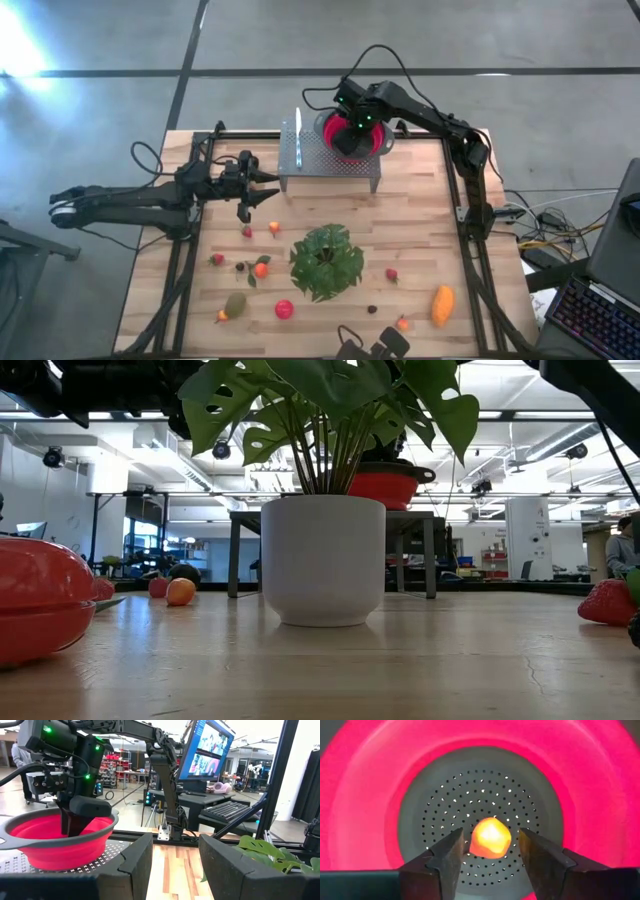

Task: Pick & Place Fruit
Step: Put the yellow mango into the red strainer bowl on the shelf

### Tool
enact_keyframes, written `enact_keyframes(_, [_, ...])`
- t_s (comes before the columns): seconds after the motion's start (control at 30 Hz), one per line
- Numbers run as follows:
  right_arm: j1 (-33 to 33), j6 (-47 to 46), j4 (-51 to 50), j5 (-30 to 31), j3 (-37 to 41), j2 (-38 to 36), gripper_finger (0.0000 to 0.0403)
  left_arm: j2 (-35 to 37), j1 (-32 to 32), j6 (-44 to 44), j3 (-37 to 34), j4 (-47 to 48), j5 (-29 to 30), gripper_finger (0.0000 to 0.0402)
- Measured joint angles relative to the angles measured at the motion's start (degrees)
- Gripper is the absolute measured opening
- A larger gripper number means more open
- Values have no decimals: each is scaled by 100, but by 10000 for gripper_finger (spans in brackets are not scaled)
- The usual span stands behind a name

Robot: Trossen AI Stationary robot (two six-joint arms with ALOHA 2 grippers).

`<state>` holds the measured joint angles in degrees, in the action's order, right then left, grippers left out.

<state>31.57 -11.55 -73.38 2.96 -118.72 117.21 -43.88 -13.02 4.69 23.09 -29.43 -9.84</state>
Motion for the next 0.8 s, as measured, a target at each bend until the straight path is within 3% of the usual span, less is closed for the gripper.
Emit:
enact_keyframes(0.4, [-28, 214, -35, 2, -746, -11, 236, 0, -1, 0, 0, 0, 1, 167])
enact_keyframes(0.63, [-129, 256, -686, 4, -1576, -23, 227, 0, 0, -1, 0, 4, 0, 167])
enact_keyframes(0.8, [-408, 278, -821, 2, -1558, -351, 215, 0, 0, 0, 0, 7, 0, 167])
